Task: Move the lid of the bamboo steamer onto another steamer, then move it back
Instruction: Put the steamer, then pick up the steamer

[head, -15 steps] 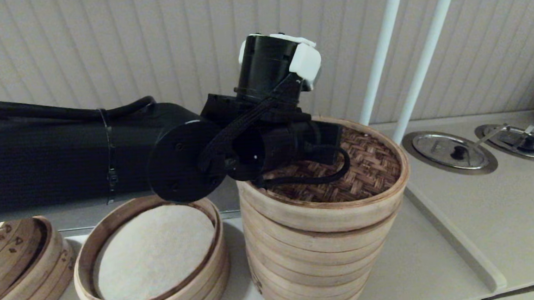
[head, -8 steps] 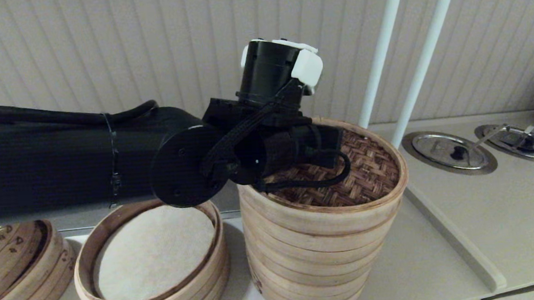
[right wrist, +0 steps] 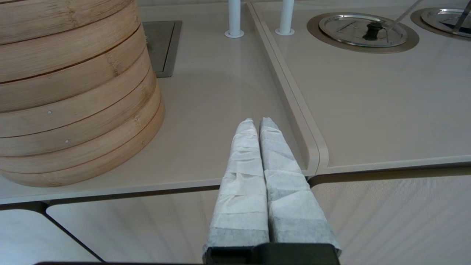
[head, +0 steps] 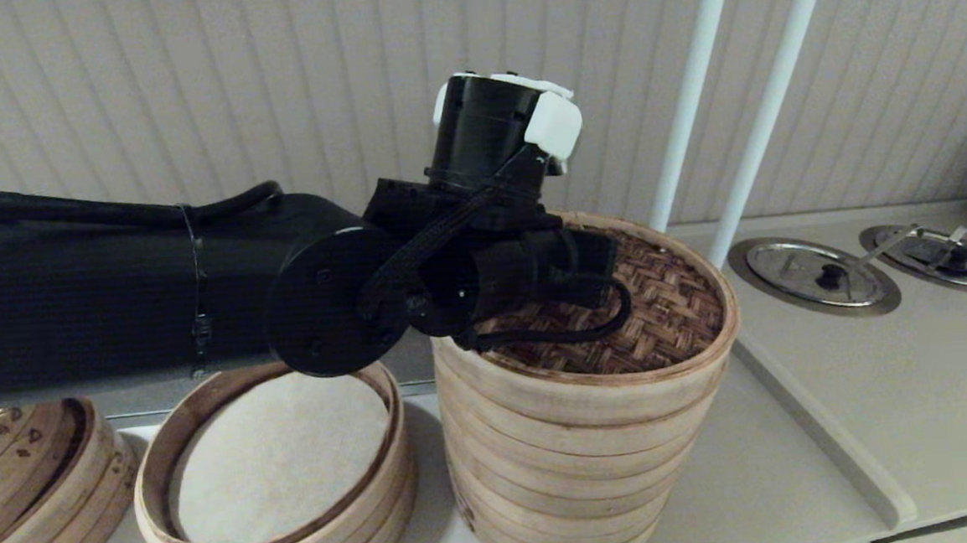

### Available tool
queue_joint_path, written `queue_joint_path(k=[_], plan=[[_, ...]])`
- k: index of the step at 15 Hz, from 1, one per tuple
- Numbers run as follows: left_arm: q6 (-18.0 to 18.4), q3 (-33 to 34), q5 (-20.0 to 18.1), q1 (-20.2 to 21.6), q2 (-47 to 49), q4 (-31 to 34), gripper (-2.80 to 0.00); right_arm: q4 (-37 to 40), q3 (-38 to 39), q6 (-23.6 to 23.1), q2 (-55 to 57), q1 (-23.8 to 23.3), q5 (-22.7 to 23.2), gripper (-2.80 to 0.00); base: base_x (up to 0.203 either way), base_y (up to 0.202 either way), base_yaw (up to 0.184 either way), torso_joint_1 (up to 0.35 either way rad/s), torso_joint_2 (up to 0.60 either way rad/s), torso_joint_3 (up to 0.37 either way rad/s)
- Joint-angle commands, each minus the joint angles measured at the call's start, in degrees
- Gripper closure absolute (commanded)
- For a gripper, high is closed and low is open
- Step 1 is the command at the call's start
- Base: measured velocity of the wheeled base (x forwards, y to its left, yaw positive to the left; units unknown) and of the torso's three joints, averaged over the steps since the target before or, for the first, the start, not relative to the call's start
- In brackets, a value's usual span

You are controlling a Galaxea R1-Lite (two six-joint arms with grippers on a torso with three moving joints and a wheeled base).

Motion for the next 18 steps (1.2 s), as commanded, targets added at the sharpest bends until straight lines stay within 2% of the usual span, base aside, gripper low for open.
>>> queue_joint_path(k=[1,8,12,13,15,18], plan=[[0.13,-0.57,0.91,-0.06,-0.78,0.00,-2.80,0.02,0.18,0.01,0.00,0.01,-0.02,0.00,0.000,0.000,0.000,0.000,0.00,0.000],[1.86,3.33,1.88,0.05,-10.29,1.32,-2.80,0.02,0.18,0.01,0.06,0.01,-0.02,0.00,0.000,0.000,0.000,0.000,0.00,0.000],[2.14,12.92,1.90,2.69,-21.55,1.98,-2.80,0.02,0.18,0.01,0.00,0.01,-0.02,0.00,0.000,0.000,0.000,0.000,0.00,0.000],[2.33,16.79,1.86,4.34,-25.05,1.90,0.00,0.02,0.18,0.01,0.00,0.01,-0.02,0.00,0.000,0.000,0.000,0.000,0.00,0.000],[2.53,23.81,1.71,9.07,-30.91,1.76,0.00,0.02,0.18,0.01,0.00,0.01,-0.02,0.00,0.000,0.000,0.000,0.000,0.00,0.000],[2.60,34.66,0.30,19.46,-40.10,1.36,0.00,0.02,0.18,0.01,0.00,0.01,-0.02,0.00,0.000,0.000,0.000,0.000,0.00,0.000]])
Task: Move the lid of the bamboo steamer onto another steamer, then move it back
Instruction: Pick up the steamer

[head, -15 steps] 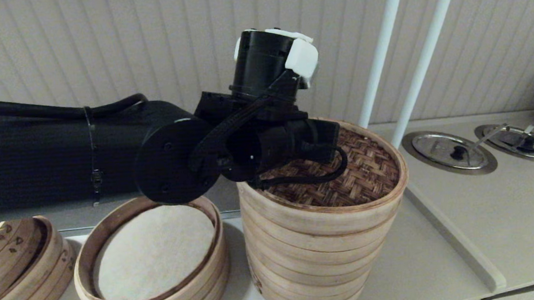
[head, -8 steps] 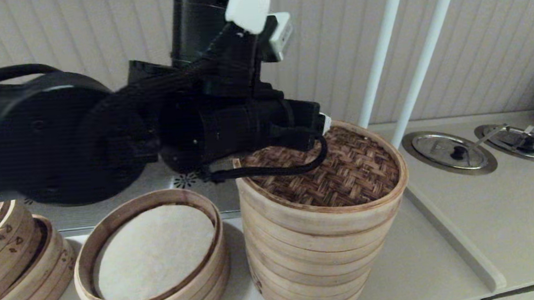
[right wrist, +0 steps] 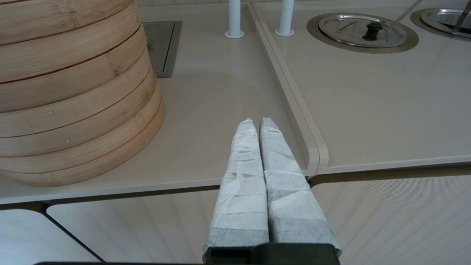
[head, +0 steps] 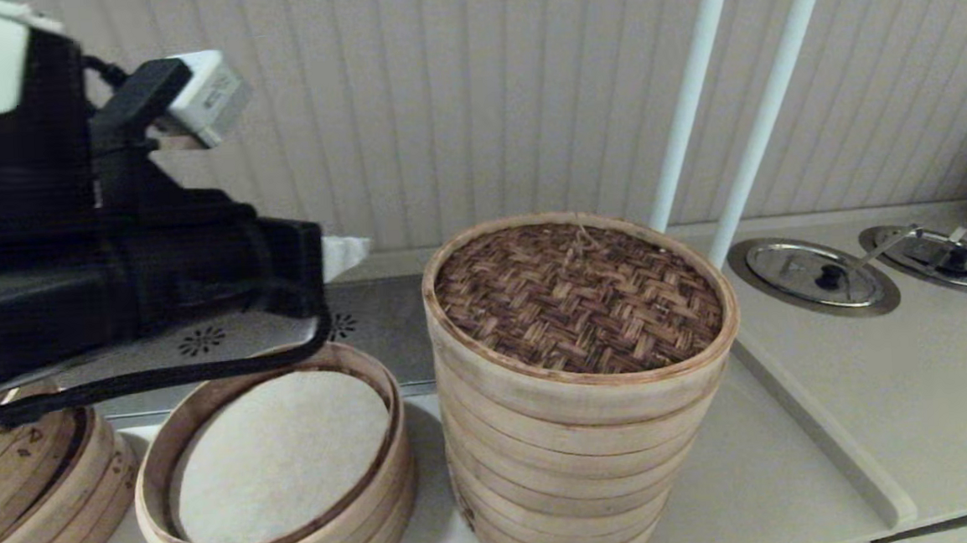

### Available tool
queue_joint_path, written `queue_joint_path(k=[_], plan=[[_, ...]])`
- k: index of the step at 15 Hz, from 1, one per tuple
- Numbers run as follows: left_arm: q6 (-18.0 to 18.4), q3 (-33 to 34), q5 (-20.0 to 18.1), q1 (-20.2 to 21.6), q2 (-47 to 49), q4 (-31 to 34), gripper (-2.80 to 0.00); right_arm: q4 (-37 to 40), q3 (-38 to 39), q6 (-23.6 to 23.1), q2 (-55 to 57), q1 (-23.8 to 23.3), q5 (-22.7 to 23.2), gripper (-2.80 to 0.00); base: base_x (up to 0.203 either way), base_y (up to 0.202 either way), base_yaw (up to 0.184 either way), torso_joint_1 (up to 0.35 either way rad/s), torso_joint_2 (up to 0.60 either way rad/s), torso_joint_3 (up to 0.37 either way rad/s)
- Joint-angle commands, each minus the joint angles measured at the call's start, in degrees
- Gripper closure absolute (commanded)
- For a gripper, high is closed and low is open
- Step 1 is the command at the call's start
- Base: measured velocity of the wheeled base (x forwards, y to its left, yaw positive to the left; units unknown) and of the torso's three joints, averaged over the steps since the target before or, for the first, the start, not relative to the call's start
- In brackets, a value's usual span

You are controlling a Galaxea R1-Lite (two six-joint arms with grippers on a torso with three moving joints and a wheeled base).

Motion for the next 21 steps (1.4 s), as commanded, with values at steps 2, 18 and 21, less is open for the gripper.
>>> queue_joint_path(k=[2,18,21], plan=[[0.09,11.17,-3.85,11.84,-12.60,-0.62,0.00,0.02,0.18,0.01,0.07,0.01,-0.02,0.00,0.000,0.000,0.000,0.000,0.00,0.000],[-2.11,62.32,-16.60,30.00,-44.49,-15.36,0.00,0.02,0.18,0.01,0.00,0.01,-0.02,0.00,0.000,0.000,0.000,0.000,0.00,0.000],[-2.18,64.17,-16.39,30.01,-54.52,-8.27,0.00,0.02,0.18,0.01,0.09,0.01,-0.02,0.00,0.000,0.000,0.000,0.000,0.00,0.000]])
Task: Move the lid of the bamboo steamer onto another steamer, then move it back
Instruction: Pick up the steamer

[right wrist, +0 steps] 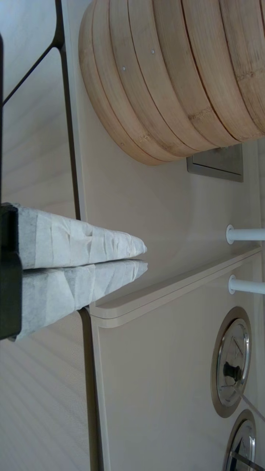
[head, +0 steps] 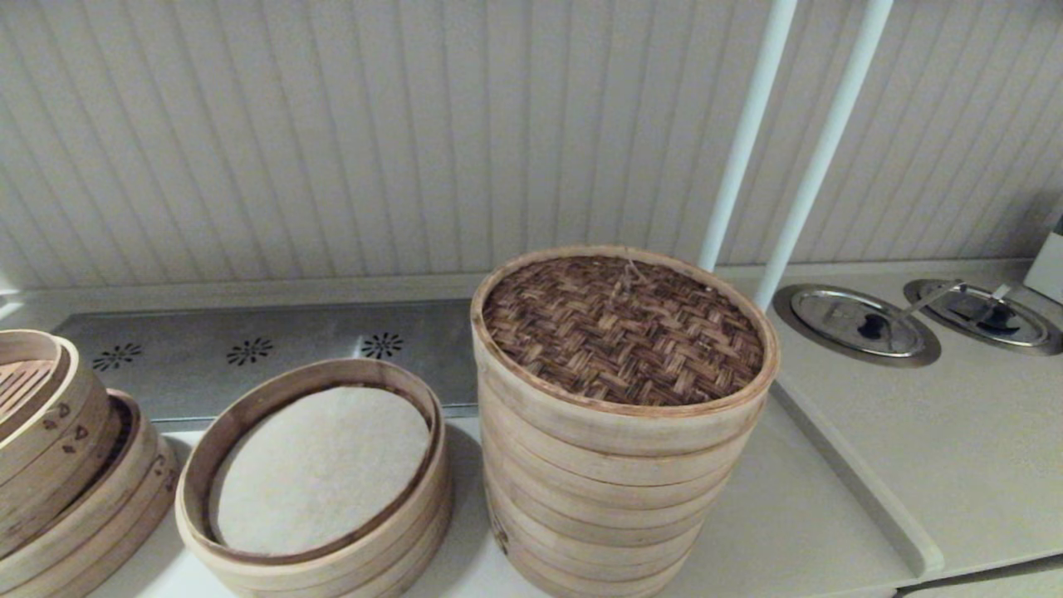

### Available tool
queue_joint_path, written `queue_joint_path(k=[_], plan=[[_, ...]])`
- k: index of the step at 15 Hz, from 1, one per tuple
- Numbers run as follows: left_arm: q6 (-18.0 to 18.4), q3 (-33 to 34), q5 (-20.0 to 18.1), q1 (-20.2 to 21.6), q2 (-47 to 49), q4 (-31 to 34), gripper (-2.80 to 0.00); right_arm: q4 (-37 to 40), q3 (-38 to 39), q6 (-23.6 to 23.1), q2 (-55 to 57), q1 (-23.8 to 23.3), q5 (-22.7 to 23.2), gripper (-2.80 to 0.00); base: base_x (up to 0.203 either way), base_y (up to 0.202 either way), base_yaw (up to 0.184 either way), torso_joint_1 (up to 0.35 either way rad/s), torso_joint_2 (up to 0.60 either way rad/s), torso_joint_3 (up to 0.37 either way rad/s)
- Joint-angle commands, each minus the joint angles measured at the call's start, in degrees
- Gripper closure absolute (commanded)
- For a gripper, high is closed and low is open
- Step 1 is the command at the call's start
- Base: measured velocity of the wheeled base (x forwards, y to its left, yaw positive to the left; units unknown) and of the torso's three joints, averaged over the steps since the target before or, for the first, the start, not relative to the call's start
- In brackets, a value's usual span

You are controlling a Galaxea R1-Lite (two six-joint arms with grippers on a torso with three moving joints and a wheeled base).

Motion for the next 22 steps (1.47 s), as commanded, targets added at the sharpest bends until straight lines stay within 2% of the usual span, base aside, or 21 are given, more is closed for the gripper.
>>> queue_joint_path(k=[1,3,7,12,14,18,22], plan=[[-0.07,0.81,0.07,-0.01,-12.41,5.57,0.00,0.02,0.18,0.03,0.00,0.01,-0.02,0.00,0.000,0.000,0.000,0.000,0.00,0.000],[-0.03,0.43,1.45,0.03,-17.30,9.87,0.00,0.02,0.18,0.03,0.00,0.01,-0.02,0.00,0.000,0.000,0.000,0.000,0.00,0.000],[1.14,1.34,2.38,0.09,-17.32,7.39,0.00,0.02,0.18,0.03,0.00,0.01,-0.02,0.00,0.000,0.000,0.000,0.000,0.00,0.000],[2.05,1.34,2.36,6.39,-20.19,6.79,0.00,0.02,0.18,0.03,0.00,0.01,-0.02,0.00,0.000,0.000,0.000,0.000,0.00,0.000],[4.92,1.06,2.15,7.96,-26.76,8.18,0.00,0.02,0.18,0.03,0.00,0.01,-0.02,0.00,0.000,0.000,0.000,0.000,0.00,0.000],[9.03,0.67,0.91,8.70,-31.38,9.59,0.00,0.02,0.18,0.03,0.00,0.01,-0.02,0.00,0.000,0.000,0.000,0.000,0.00,0.000],[16.53,1.34,0.17,8.63,-33.18,10.70,0.00,0.02,0.18,0.03,0.00,0.01,-0.02,0.00,0.000,0.000,0.000,0.000,0.00,0.000]])
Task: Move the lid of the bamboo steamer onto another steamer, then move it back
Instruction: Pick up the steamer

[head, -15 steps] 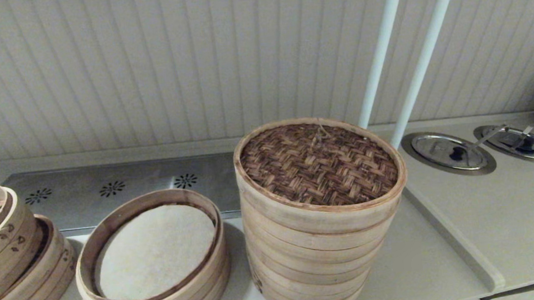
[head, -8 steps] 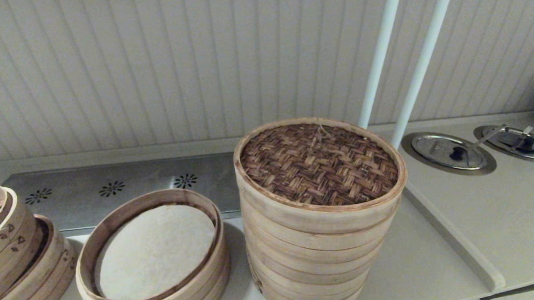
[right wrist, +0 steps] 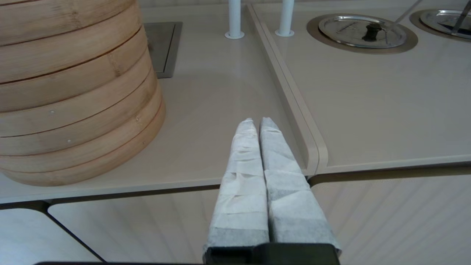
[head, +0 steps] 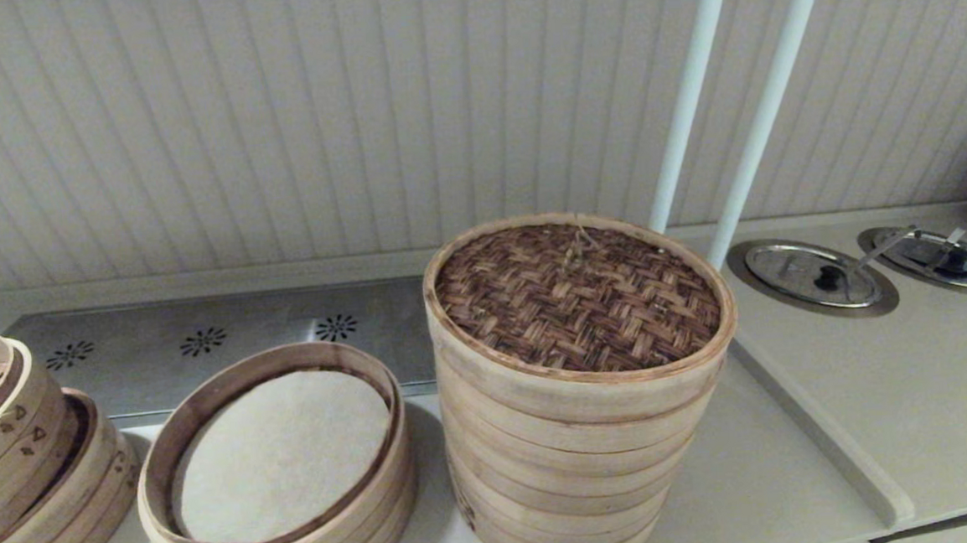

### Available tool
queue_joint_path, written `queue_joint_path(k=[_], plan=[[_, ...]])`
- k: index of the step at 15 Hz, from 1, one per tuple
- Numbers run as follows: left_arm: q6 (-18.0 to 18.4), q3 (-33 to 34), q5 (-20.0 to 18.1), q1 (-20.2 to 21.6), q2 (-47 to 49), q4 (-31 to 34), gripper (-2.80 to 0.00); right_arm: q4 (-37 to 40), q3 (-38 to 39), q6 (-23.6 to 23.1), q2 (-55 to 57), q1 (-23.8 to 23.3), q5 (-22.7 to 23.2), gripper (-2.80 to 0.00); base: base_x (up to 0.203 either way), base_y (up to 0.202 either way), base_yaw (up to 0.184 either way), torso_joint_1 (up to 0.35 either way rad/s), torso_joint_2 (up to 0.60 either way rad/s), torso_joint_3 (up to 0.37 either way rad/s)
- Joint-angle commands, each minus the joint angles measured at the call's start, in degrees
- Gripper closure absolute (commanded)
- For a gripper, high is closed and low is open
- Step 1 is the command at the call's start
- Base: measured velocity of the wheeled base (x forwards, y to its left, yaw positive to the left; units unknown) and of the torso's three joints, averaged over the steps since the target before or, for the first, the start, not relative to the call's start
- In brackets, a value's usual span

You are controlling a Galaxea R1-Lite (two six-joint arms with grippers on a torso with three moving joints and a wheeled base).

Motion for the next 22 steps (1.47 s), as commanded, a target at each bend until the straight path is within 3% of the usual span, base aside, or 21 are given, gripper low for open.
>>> queue_joint_path(k=[1,17,22], plan=[[0.80,0.42,-0.66,-0.04,-0.92,0.30,0.00,0.02,0.18,0.09,0.00,0.01,-0.01,0.00,0.000,0.000,0.000,0.000,0.00,0.000],[-1.44,0.42,-0.39,-0.04,-0.84,0.46,0.00,0.02,0.18,0.18,0.00,0.01,-0.01,0.00,0.000,0.000,0.000,0.000,0.00,0.000],[-4.62,0.42,0.52,-0.05,-0.92,0.20,0.00,0.02,0.18,0.27,0.06,0.01,-0.01,0.00,0.000,0.000,0.000,0.000,0.00,0.000]])
